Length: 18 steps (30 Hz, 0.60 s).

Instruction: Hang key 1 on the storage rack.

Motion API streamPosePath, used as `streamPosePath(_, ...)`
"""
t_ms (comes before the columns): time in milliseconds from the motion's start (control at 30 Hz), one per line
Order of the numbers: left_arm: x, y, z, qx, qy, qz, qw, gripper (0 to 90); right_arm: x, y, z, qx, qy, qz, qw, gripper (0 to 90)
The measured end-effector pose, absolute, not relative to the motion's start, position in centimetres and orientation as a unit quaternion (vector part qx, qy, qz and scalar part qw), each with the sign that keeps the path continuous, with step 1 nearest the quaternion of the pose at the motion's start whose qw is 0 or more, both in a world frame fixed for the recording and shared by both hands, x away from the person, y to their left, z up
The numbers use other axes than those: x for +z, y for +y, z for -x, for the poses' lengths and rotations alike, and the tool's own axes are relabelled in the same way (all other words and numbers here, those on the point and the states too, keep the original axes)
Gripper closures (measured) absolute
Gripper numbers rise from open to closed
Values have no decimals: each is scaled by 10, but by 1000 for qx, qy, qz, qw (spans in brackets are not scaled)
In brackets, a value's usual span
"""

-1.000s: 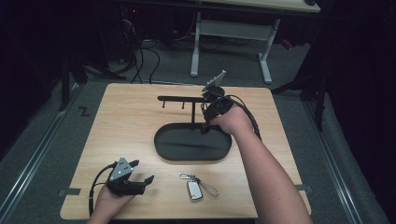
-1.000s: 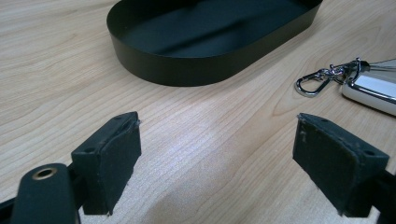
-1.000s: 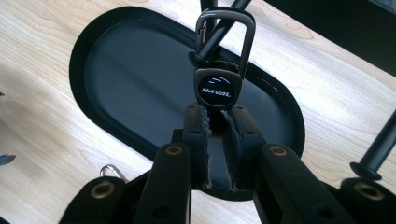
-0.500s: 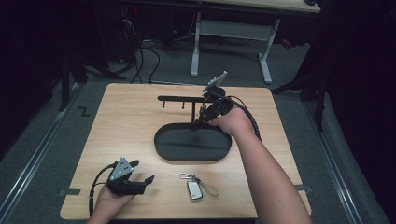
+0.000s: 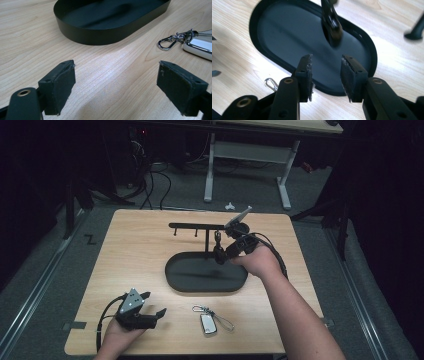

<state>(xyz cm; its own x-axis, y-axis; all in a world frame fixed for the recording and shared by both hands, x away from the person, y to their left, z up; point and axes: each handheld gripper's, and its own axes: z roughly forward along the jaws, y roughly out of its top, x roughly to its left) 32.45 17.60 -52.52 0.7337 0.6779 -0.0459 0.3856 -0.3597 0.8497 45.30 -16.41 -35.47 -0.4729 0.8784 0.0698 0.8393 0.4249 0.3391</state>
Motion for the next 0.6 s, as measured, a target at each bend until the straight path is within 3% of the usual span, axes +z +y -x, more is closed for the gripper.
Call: streamPosePath(600,-526,174,-324,152,328,-813,457,158,-420,-170,-405,135,870,-473,18,523)
